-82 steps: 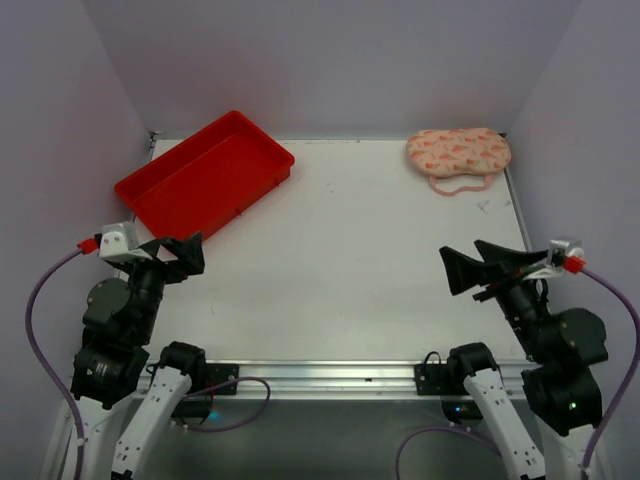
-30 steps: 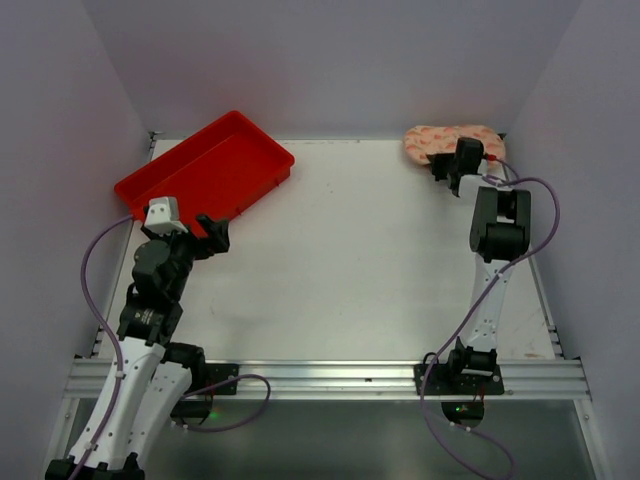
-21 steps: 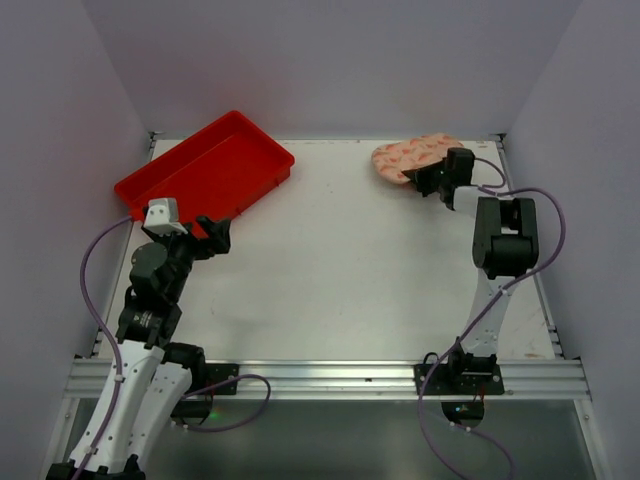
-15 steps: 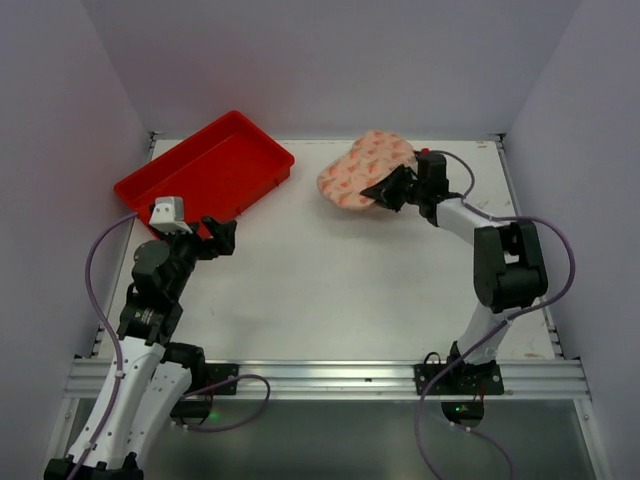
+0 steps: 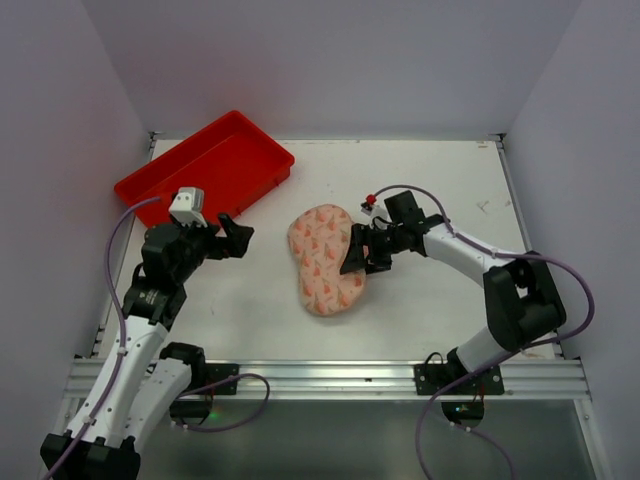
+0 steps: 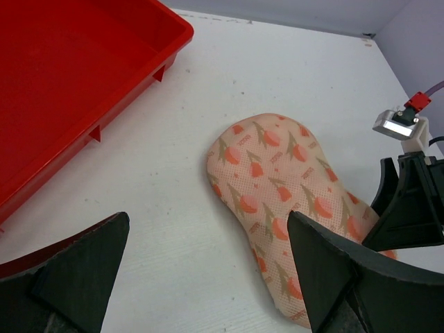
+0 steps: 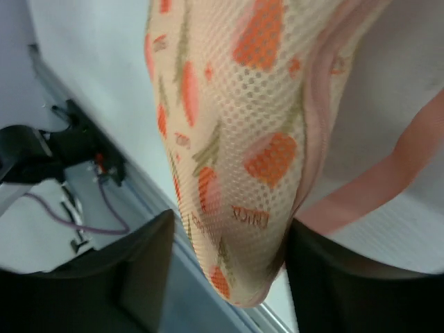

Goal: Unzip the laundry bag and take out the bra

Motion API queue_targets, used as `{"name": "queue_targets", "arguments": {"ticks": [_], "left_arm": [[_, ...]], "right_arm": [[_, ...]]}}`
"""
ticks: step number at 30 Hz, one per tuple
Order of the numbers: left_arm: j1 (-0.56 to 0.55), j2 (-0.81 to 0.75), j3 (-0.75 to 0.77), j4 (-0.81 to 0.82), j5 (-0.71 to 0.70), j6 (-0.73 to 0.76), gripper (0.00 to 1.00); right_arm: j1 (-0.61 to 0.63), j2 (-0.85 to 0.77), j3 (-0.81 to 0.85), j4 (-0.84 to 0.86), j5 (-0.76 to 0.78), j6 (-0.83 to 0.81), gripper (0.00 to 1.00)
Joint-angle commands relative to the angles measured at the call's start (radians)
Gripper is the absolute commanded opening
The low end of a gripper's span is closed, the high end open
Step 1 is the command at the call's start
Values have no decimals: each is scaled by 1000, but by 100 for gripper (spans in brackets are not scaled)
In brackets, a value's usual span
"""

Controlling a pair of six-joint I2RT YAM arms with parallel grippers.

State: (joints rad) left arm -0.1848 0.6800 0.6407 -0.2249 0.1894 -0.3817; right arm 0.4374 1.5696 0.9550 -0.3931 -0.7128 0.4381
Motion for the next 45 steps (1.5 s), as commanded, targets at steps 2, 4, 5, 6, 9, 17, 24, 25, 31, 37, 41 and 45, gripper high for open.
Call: {"name": "queue_targets", "arguments": {"ticks": [2, 4, 5, 6, 9, 17, 24, 25, 31, 37, 41, 45], "left_arm": [[-5, 18, 57, -21, 54, 15, 100], [-5, 36, 60, -28, 70, 9, 100], [-5, 45, 62, -33, 76, 6, 100], [-5, 65, 62, -45, 82, 1, 100], [-5, 119, 62, -59, 125, -28, 100], [-93, 256, 16, -1, 213, -115, 100], [-171, 317, -33, 108, 193, -198, 100], [-179, 323, -39, 119, 190, -207, 100], [-258, 380, -85, 194, 167, -269, 100], [-314, 431, -139, 334, 131, -376, 100], [-352, 499, -188, 462, 81, -465, 100], [-364, 588, -236, 675, 28, -557, 100]], "right_arm": [[-16, -98, 25, -44, 257, 10, 77], [-17, -131, 40, -49, 384, 37, 92], [-19, -169, 44, -62, 422, 50, 93], [-17, -193, 41, -66, 462, 63, 94], [-16, -304, -21, -44, 529, 105, 95], [23, -454, -304, 48, 344, 251, 83], [26, -370, -418, 221, 195, 338, 65], [26, -349, -417, 256, 187, 346, 59], [-3, -189, -287, 286, 225, 288, 44], [-104, -89, -158, 258, 179, 208, 34], [-120, -72, -99, 226, 168, 172, 43], [-120, -94, -111, 232, 151, 175, 76]]}}
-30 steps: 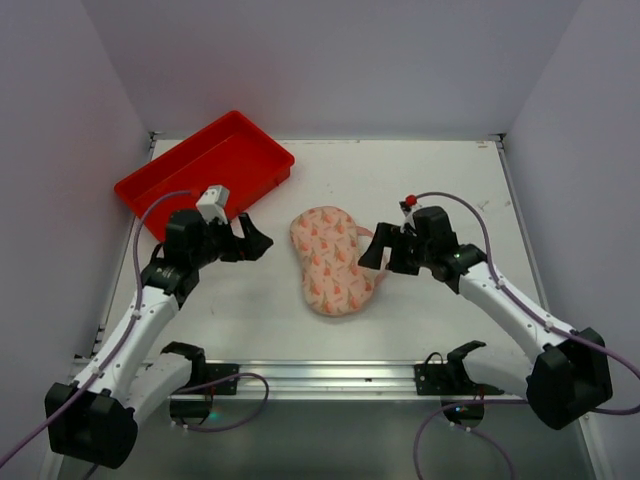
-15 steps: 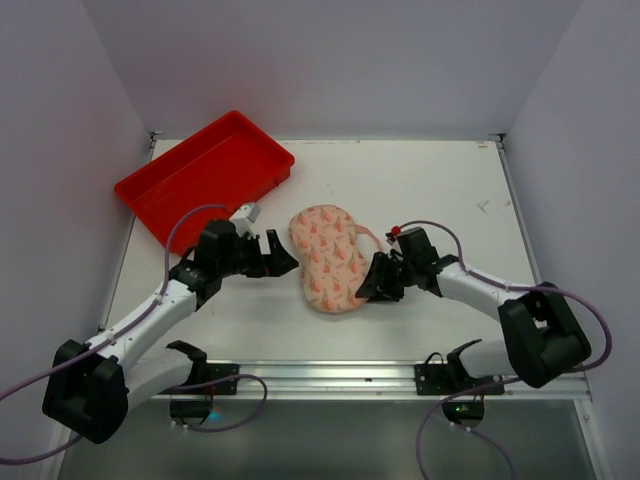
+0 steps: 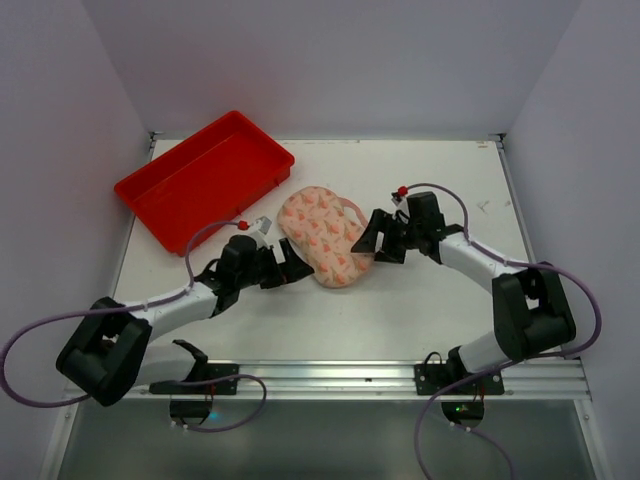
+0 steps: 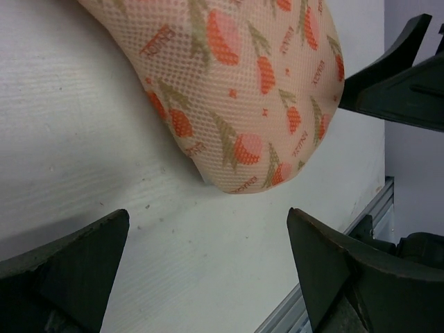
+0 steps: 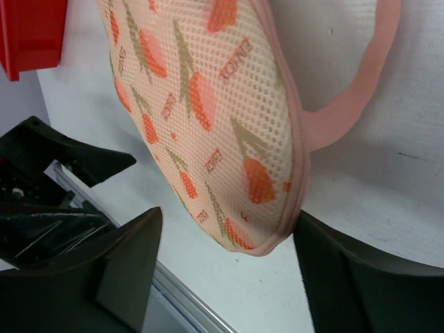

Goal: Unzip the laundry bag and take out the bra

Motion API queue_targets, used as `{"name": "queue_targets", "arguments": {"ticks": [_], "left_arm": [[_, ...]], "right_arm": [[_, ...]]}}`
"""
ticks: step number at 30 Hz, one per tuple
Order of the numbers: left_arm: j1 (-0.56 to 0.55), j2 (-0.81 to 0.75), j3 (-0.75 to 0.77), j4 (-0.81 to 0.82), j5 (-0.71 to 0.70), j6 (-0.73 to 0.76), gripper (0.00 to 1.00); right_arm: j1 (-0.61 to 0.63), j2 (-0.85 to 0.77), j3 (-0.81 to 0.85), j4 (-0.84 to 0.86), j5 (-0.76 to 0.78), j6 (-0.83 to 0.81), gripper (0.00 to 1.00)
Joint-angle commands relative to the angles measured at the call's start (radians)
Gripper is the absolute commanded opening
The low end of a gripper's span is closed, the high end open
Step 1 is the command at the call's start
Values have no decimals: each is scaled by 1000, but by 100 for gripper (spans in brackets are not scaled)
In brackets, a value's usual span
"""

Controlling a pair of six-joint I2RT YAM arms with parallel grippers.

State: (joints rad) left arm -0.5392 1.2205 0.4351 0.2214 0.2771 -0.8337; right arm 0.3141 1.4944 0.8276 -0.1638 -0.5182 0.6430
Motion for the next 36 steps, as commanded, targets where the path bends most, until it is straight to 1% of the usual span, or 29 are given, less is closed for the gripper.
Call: {"name": "queue_targets", "arguments": {"ticks": [1, 2, 3, 4, 5, 7, 8, 10, 11, 16, 19, 22, 23, 25, 26, 28, 29, 31, 33, 34, 36], "left_arm": [[-13, 71, -38, 261, -68, -137, 100], [-16, 112, -47, 329, -72, -151, 99], [-18, 132, -52, 363, -82, -165, 98], [-24, 154, -53, 389, -91, -185, 98], [-27, 193, -58, 451, -98, -189, 97], [-36, 227, -58, 499, -116, -196, 96], [-39, 261, -58, 550, -118, -197, 95], [-50, 290, -56, 590, -127, -202, 94], [-50, 325, -53, 619, -127, -202, 92], [-50, 440, -47, 703, -124, -217, 86], [-50, 494, -39, 756, -105, -219, 76], [-50, 522, -38, 796, -105, -219, 54], [-51, 524, -35, 803, -105, -214, 40], [-59, 524, -26, 809, -105, -196, 31], [-59, 525, -22, 819, -107, -191, 21], [-62, 519, -24, 834, -105, -191, 11], [-64, 511, -22, 835, -105, -194, 1], [-77, 491, -12, 826, -99, -200, 0], [-91, 453, 14, 715, -121, -212, 0], [-108, 426, 43, 679, -127, -222, 0], [-128, 398, 66, 575, -171, -267, 0]], "right_arm": [[3, -42, 8, 6, -43, -34, 80], [3, -58, -1, 7, -45, -36, 83], [3, -77, -24, 10, -43, -37, 89], [3, -121, -37, 15, -39, -37, 91], [3, -144, -50, 17, -33, -37, 92], [3, -193, -88, 15, -17, -48, 95], [3, -242, -100, 15, -10, -52, 95], [3, -290, -137, 17, 3, -57, 95], [3, -334, -149, 17, 4, -60, 95], [3, -453, -197, 15, 29, -91, 96], [5, -511, -211, 6, 49, -115, 97], [11, -554, -228, 12, 53, -140, 97], [17, -562, -234, 17, 50, -149, 97], [25, -577, -245, 20, 43, -174, 98], [34, -582, -248, 21, 43, -181, 98], [48, -592, -257, 23, 47, -200, 98], [69, -599, -260, 24, 50, -204, 98], [92, -621, -292, 82, 63, -206, 97], [124, -654, -324, 121, 55, -200, 95], [141, -660, -329, 139, 79, -195, 93], [196, -666, -329, 147, 121, -190, 87]]}}
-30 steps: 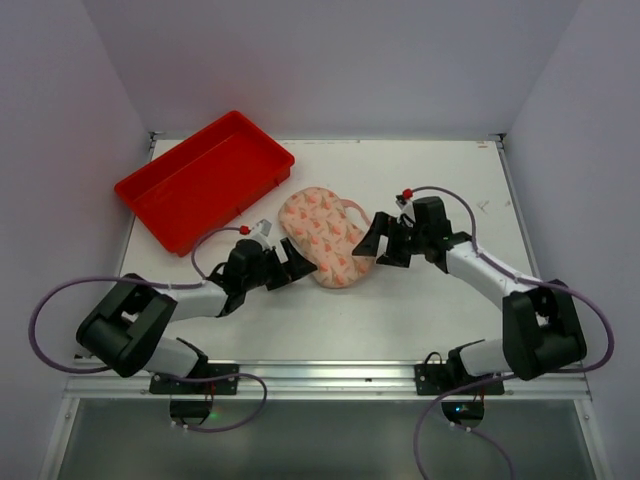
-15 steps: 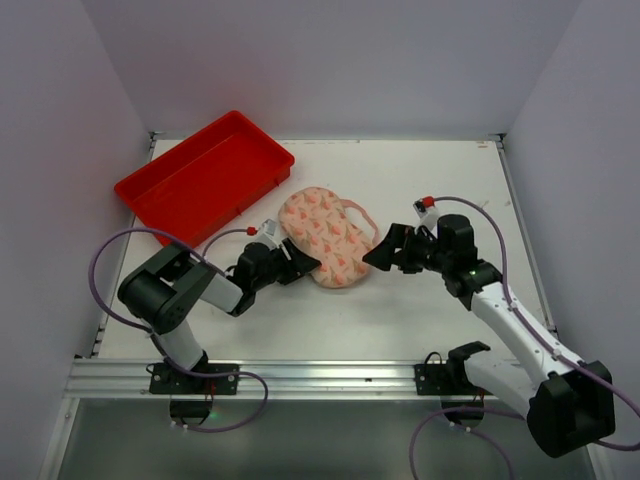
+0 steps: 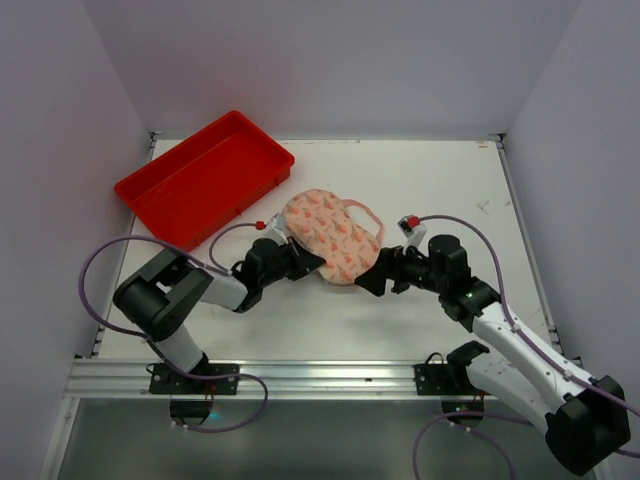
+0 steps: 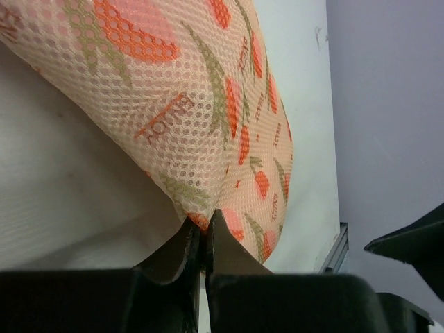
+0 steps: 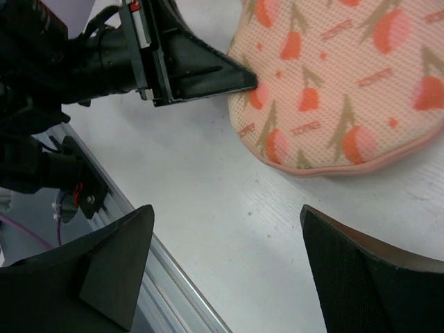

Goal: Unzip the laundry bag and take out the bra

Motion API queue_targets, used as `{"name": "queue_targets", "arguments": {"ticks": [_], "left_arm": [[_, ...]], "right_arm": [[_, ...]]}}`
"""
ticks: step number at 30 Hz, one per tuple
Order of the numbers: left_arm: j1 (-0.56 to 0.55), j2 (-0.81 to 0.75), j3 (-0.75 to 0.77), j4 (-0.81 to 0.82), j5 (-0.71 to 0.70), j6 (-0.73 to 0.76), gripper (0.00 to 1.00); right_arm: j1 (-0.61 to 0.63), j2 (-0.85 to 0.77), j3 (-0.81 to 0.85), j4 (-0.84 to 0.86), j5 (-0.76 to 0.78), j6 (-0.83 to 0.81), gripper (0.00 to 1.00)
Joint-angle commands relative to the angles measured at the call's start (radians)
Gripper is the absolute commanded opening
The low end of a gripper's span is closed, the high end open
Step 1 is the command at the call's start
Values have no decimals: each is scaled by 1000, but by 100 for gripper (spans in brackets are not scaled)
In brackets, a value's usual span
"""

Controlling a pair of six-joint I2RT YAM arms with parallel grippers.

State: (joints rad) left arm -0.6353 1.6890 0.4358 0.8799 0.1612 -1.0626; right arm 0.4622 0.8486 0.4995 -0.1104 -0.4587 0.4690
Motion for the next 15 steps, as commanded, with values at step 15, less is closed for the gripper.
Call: {"name": "queue_targets", "arguments": {"ticks": [15], "left_arm": [[-84, -153, 421, -749, -190, -280, 0]], "right_arm": [[411, 211, 114, 159, 526, -53, 46]]}}
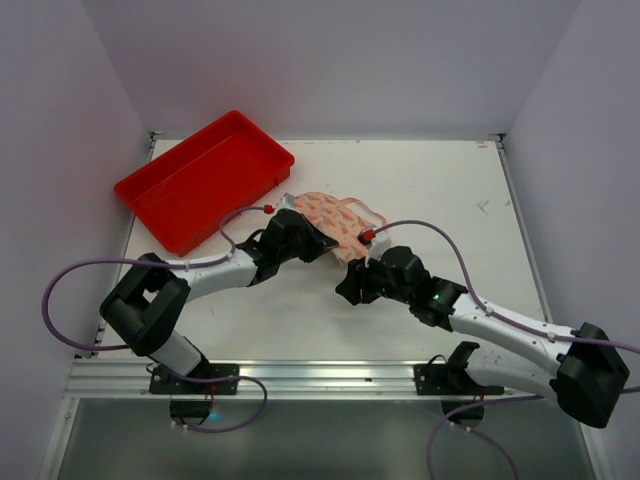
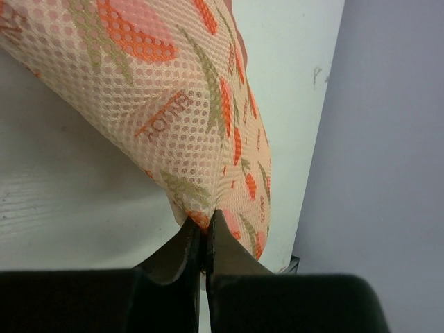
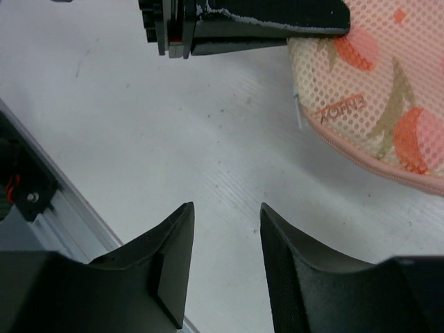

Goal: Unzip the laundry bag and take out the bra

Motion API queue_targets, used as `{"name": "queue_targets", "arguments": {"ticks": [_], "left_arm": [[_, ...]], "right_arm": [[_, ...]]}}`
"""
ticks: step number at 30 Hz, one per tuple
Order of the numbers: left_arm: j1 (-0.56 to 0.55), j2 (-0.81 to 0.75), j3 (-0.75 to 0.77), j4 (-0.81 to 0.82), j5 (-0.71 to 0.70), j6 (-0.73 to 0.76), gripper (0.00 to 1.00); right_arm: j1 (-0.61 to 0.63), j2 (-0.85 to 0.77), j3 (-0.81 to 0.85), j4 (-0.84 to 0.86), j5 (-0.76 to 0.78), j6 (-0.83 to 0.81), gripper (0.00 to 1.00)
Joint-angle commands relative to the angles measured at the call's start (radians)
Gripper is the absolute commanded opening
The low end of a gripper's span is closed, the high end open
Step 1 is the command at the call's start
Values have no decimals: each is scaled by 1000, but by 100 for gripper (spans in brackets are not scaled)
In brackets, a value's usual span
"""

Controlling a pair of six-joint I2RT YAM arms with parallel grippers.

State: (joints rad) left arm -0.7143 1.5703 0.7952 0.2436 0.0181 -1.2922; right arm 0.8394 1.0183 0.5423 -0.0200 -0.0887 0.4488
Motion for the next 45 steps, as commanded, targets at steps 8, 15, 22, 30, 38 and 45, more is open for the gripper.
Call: {"name": "queue_targets", "arguments": {"ticks": [8, 15, 22, 30, 38, 45], "left_arm": [[-5, -49, 91, -190, -47, -79, 0], [-5, -62, 134, -242, -52, -82, 0], [-5, -52, 139, -233, -40, -110, 0], [-5, -44, 151, -234, -46, -127, 0], [-5, -44, 153, -231, -27, -130, 1], [-5, -59, 144, -241, -30, -127, 2]], "right_arm": [[75, 193, 159, 81, 331, -27, 42], [76, 273, 200, 61, 354, 4, 44], [73, 305, 214, 69, 343, 19, 41], [75, 258, 186, 46, 285, 103, 33], [70, 284, 197, 23, 319, 139, 35], [26, 282, 189, 0, 334, 160, 42]]}}
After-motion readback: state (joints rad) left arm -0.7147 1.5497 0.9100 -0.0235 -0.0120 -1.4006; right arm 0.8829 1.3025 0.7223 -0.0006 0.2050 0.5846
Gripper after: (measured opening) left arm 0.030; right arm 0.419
